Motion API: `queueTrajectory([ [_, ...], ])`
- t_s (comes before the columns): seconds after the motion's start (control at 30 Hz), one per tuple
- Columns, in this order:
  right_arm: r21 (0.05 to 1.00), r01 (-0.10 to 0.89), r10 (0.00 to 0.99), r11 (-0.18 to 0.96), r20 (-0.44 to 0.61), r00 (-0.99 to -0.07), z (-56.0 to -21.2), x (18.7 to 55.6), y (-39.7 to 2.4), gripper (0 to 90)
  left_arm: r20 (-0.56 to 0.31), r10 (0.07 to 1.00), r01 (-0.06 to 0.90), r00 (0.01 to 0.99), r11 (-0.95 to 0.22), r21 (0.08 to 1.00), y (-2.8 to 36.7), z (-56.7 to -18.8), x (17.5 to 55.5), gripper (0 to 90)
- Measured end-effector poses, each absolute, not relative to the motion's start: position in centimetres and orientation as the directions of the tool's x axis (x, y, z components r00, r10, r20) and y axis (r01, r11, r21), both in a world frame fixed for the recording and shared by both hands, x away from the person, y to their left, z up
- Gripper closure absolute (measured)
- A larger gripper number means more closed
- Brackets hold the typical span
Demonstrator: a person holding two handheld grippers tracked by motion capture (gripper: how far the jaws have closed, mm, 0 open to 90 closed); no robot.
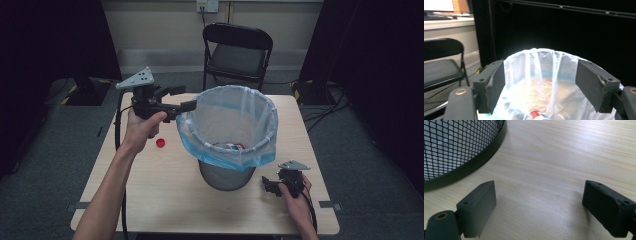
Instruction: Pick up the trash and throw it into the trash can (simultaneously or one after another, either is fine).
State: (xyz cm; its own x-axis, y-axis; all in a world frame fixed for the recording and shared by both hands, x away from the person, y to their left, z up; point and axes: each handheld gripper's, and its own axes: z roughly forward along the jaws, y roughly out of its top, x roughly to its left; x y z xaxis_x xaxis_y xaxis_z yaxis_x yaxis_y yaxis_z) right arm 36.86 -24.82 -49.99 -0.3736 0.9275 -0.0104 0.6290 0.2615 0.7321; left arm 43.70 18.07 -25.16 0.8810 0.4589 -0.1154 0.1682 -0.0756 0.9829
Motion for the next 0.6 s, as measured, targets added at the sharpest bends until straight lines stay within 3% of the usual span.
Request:
queueTrajectory([
  [0.6, 0.732, 0.629, 0.928, 0.261, -0.010, -0.374, -50.0, 36.9, -24.8, 11.1, -0.122, 0.566, 0.199, 0.815, -0.076, 0.977, 23.1, -27.1, 44.0, 23.7],
])
